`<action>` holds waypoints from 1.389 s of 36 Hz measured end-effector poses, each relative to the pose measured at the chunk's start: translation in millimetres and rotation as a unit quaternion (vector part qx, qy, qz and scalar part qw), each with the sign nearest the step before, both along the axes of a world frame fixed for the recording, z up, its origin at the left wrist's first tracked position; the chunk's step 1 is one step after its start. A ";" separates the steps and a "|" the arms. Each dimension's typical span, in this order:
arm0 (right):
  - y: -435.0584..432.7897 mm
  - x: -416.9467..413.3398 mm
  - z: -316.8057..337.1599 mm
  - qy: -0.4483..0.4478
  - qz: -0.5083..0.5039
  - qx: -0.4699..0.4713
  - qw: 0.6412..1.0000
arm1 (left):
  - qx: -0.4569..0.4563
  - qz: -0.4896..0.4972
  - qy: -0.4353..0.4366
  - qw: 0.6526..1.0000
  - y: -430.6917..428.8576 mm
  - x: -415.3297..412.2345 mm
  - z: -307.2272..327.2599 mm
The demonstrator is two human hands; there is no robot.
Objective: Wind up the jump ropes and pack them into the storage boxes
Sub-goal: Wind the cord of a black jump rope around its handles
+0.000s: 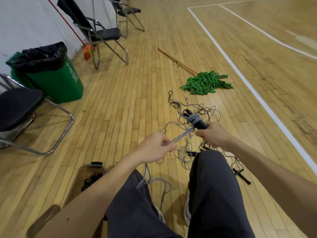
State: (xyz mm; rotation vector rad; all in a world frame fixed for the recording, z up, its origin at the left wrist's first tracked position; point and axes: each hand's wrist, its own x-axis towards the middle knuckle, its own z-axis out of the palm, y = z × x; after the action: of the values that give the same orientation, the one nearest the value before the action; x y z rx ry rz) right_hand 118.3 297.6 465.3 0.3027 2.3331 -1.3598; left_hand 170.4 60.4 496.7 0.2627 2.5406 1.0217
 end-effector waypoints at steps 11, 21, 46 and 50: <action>-9.6 2.3 -4.1 -0.051 0.018 -0.016 0.998 | -0.326 -0.121 0.283 0.894 11.9 -2.8 41.4; -28.8 16.0 11.2 -0.112 0.119 -0.052 0.985 | -0.321 -0.216 0.472 0.792 -0.9 -14.7 74.8; -73.0 75.3 50.5 -0.135 0.328 0.032 0.935 | -0.201 -0.276 0.501 0.795 -4.3 -38.3 98.3; -76.1 82.7 55.0 -0.120 0.340 0.036 0.932 | -0.252 -0.255 0.441 0.823 -2.9 -43.3 97.4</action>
State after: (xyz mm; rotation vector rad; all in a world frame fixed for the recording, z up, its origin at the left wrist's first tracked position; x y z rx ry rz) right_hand 201.1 221.5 520.3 -0.2905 1.9988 -0.8386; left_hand 127.1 57.5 594.1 1.4315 3.0703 -0.0653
